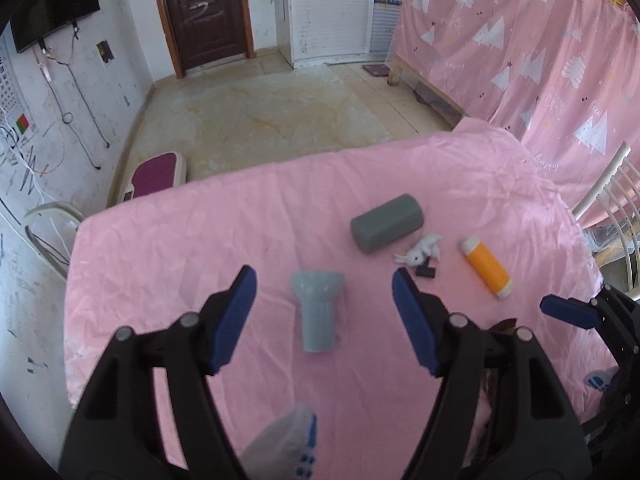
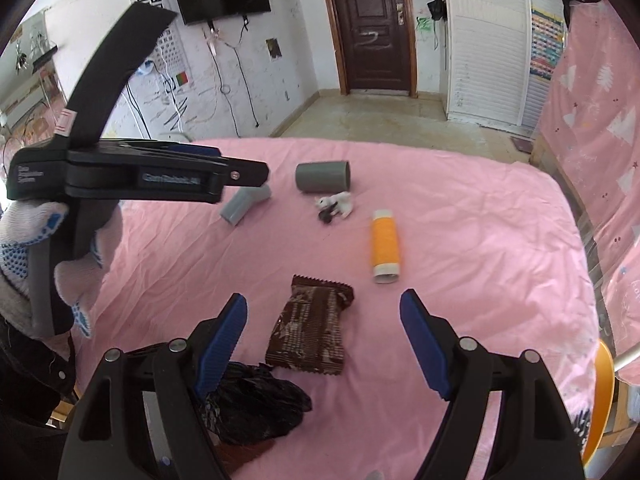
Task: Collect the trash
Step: 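Grasp the grey cone with the left tool while the right tool grasps the brown wrapper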
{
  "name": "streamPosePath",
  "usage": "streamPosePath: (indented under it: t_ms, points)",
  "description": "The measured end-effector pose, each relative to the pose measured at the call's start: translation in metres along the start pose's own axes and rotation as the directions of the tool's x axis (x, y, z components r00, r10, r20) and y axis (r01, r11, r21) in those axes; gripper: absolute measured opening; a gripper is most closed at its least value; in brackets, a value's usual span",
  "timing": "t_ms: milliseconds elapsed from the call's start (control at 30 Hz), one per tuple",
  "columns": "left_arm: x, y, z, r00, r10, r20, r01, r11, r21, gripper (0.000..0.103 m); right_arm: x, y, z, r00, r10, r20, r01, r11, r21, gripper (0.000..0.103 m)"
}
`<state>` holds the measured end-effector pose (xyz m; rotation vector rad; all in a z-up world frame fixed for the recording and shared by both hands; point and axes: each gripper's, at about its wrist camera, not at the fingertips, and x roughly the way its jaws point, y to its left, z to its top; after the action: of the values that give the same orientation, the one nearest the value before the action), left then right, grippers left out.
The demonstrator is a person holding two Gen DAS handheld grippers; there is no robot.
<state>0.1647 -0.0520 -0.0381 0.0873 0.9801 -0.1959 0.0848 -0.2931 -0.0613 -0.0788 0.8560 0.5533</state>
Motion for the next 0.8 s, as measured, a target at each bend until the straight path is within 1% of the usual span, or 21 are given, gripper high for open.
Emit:
streamPosePath:
  t_ms: [200, 267, 367, 433, 467, 533, 567, 600, 633, 667, 700, 800]
  points:
    - [0.017, 0.000, -0.002, 1.000, 0.003, -0.018, -0.003, 1.000, 0.008, 0.067, 0.015, 0.007, 0.001, 0.999, -0.004, -0.033, 0.004, 1.000, -0.013, 0.069]
    - [0.020, -0.001, -0.002, 1.000, 0.013, -0.016, -0.012, 1.000, 0.016, 0.064, 0.018, 0.008, 0.001, 0.999, -0.002, -0.036, 0.002, 1.000, -0.010, 0.069]
    - [0.026, -0.001, -0.001, 1.000, 0.013, -0.021, -0.013, 1.000, 0.015, 0.064, 0.024, 0.008, 0.003, 0.999, -0.003, -0.048, 0.003, 1.000, -0.010, 0.067]
    - [0.029, 0.001, 0.000, 1.000, 0.016, -0.023, -0.016, 1.000, 0.015, 0.063, 0.029, 0.009, 0.003, 0.998, 0.001, -0.059, -0.002, 1.000, -0.010, 0.062]
    - [0.031, 0.001, 0.000, 1.000, 0.017, -0.025, -0.016, 1.000, 0.017, 0.058, 0.032, 0.009, 0.002, 0.998, -0.001, -0.065, 0.000, 1.000, -0.010, 0.058]
    - [0.036, 0.001, -0.001, 0.999, 0.015, -0.036, -0.014, 1.000, 0.017, 0.052, 0.033, 0.011, 0.003, 0.998, -0.010, -0.064, 0.009, 1.000, -0.014, 0.053]
    - [0.039, 0.001, 0.001, 0.999, 0.013, -0.039, -0.012, 1.000, 0.018, 0.049, 0.034, 0.012, 0.004, 0.998, -0.012, -0.064, 0.011, 1.000, -0.019, 0.048]
    - [0.040, 0.001, 0.001, 0.999, 0.007, -0.033, -0.006, 1.000, 0.021, 0.048, 0.035, 0.012, 0.004, 0.998, -0.019, -0.063, 0.018, 1.000, -0.025, 0.039]
    - [0.040, 0.000, 0.001, 1.000, 0.000, -0.032, 0.001, 1.000, 0.022, 0.043, 0.036, 0.013, 0.004, 0.998, -0.032, -0.060, 0.030, 0.999, -0.030, 0.035]
    - [0.040, 0.000, 0.001, 0.999, -0.010, -0.030, 0.011, 1.000, 0.023, 0.036, 0.036, 0.013, 0.005, 0.998, -0.035, -0.058, 0.033, 0.999, -0.032, 0.033]
    - [0.040, 0.000, 0.002, 1.000, -0.013, -0.028, 0.014, 1.000, 0.023, 0.033, 0.037, 0.013, 0.005, 0.998, -0.035, -0.057, 0.033, 0.999, -0.035, 0.029]
    - [0.041, -0.003, 0.001, 1.000, -0.021, -0.022, 0.022, 0.999, 0.023, 0.032, 0.038, 0.013, 0.004, 0.998, -0.034, -0.048, 0.033, 0.999, -0.029, 0.026]
